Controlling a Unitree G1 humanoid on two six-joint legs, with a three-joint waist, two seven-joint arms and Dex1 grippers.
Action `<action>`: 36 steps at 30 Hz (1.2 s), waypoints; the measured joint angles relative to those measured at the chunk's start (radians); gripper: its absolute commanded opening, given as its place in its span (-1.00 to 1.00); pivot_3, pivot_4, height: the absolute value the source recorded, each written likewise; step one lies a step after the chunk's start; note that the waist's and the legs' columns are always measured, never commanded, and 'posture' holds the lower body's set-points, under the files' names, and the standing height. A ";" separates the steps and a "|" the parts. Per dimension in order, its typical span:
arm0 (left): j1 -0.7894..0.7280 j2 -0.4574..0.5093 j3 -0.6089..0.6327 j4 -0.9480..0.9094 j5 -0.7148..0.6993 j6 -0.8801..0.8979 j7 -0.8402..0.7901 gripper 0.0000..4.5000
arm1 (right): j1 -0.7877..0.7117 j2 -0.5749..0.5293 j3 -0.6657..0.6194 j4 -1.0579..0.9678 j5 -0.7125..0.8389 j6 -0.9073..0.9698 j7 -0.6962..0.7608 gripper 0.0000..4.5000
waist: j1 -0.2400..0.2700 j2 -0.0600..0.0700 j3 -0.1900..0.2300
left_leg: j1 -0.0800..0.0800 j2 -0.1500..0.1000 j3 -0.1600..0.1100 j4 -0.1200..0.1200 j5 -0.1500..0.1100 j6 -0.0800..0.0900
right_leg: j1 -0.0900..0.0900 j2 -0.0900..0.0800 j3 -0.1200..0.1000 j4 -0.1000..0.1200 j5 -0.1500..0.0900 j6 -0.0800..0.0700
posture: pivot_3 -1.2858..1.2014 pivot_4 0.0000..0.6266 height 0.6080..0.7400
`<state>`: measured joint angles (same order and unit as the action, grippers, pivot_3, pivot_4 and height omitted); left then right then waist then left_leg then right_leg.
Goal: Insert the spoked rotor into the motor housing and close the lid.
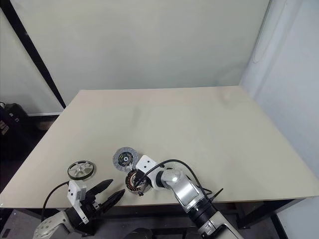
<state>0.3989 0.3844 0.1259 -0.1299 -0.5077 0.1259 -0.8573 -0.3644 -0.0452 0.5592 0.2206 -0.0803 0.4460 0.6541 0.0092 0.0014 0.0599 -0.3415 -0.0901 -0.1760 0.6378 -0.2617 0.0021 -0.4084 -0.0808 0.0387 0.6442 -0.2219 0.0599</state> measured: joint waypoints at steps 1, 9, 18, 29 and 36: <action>0.000 0.000 0.000 0.000 0.000 0.000 0.000 1.00 | 0.000 0.000 0.000 0.003 0.000 -0.004 0.000 -0.99 | 0.000 0.000 0.000 | 0.000 0.000 0.000 0.000 0.000 0.000 | 0.000 0.000 0.000 0.000 0.000 0.000 | 0.03 -1.00 1.00; 0.001 -0.001 0.000 0.000 0.000 0.000 0.000 1.00 | 0.005 0.002 -0.038 0.003 0.023 0.011 0.001 -0.99 | 0.000 0.000 0.000 | 0.000 0.000 0.000 0.000 0.000 0.000 | 0.000 0.001 0.000 0.000 0.000 0.000 | 0.03 -1.00 1.00; -0.005 -0.007 -0.002 0.000 0.001 0.000 0.000 1.00 | 0.005 -0.016 -0.065 -0.062 0.049 0.054 0.024 -0.99 | 0.000 0.000 0.000 | 0.000 0.000 0.000 0.000 0.000 0.000 | 0.000 0.001 0.000 0.000 0.000 -0.001 | 0.03 -1.00 1.00; -0.013 -0.007 -0.005 0.000 0.003 0.000 0.000 1.00 | 0.017 -0.034 -0.010 -0.075 0.038 0.067 0.046 -0.99 | 0.000 0.000 0.000 | 0.000 0.000 0.000 0.000 0.000 0.000 | 0.000 0.001 0.000 0.000 0.000 -0.001 | 0.03 -1.00 1.00; -0.011 -0.007 -0.005 0.000 0.003 0.000 0.000 1.00 | 0.011 -0.028 0.016 -0.056 0.002 0.047 0.019 -0.99 | 0.000 0.000 0.000 | 0.000 0.000 0.000 0.000 0.000 0.000 | 0.000 0.001 0.000 0.000 0.000 -0.001 | 0.03 -1.00 1.00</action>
<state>0.3879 0.3774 0.1206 -0.1298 -0.5046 0.1259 -0.8577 -0.3532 -0.0733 0.5750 0.1645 -0.0786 0.4929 0.6735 0.0094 0.0013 0.0598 -0.3415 -0.0898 -0.1759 0.6379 -0.2620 0.0016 -0.4086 -0.0799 0.0387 0.6441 -0.2216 0.0593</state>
